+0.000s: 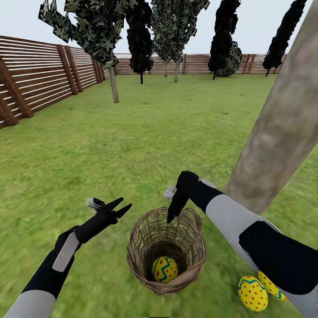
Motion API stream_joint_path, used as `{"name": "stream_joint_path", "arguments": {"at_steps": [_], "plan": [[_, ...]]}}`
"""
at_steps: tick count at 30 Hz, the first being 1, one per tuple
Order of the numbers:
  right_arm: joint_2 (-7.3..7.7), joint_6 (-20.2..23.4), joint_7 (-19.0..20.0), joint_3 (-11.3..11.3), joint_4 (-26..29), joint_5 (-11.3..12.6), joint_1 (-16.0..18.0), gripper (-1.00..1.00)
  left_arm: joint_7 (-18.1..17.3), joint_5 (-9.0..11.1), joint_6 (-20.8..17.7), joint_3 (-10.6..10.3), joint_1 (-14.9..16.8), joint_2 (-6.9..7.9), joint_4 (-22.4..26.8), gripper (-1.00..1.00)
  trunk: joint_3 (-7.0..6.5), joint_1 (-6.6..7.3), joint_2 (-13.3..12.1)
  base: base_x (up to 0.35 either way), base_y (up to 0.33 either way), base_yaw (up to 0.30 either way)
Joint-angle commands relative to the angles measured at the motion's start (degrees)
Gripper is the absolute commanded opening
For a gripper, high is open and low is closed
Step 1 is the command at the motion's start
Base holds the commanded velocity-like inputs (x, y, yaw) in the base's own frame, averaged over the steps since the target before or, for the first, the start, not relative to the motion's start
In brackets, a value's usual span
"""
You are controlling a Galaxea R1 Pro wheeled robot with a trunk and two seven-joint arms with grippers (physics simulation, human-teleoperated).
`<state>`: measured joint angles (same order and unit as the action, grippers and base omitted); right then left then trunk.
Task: Take the three Easter eggs out of the wicker basket on the lawn in the garden, then place them on the lawn next to a single tree (choose any tree) so that all three eggs are next to the same tree and none are left in the basket.
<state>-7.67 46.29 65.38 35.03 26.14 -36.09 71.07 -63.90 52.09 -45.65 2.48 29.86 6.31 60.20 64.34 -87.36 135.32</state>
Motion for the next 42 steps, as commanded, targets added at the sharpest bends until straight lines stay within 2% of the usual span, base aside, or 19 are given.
{"name": "stream_joint_path", "arguments": {"at_steps": [1,6,12,20,22,28,36,42], "plan": [[-0.14,0.24,0.47,0.04,0.11,-0.57,0.03,1.0,0.0,0.29,-0.41,-0.02,0.02,0.02,0.01,1.0,0.23,-0.21,0.44,0.0,0.0,0.0],[-0.42,0.28,0.41,0.11,0.22,-0.64,0.03,1.0,0.0,0.29,-0.41,-0.02,0.02,0.02,0.01,1.0,1.13,-1.31,2.44,0.0,0.0,0.0],[-1.63,0.71,0.31,0.13,1.14,-0.73,0.0,1.0,0.0,0.29,-0.41,-0.02,0.02,0.02,0.01,1.0,2.21,-2.63,4.85,0.0,0.0,0.0],[-1.74,0.81,0.27,0.13,1.75,-0.77,0.0,1.0,0.0,0.29,-0.41,-0.04,0.02,-0.01,0.01,1.0,3.66,-4.32,7.93,0.0,0.0,0.147],[-1.74,0.82,0.08,0.13,1.73,-0.81,0.01,1.0,0.0,0.29,-0.41,-0.03,0.02,0.01,0.01,1.0,4.1,-4.37,7.95,0.0,0.0,0.28],[-1.74,0.82,-3.96,0.48,1.58,-0.75,0.0,1.0,0.0,0.29,-0.41,-0.04,0.02,-0.04,0.01,1.0,5.43,-4.53,8.03,0.0,0.0,0.288],[-1.74,0.75,-4.51,0.57,1.48,-0.61,-0.08,1.0,0.0,0.29,-0.41,-0.05,0.02,-0.06,0.01,1.0,7.2,-4.74,8.14,0.0,0.0,0.111],[-1.4,0.49,-4.66,0.46,1.27,-0.86,-0.67,1.0,-0.33,0.29,-0.32,-0.2,0.02,-0.34,-0.4,1.0,7.2,-4.74,8.14,0.0,0.0,0.003]]}}
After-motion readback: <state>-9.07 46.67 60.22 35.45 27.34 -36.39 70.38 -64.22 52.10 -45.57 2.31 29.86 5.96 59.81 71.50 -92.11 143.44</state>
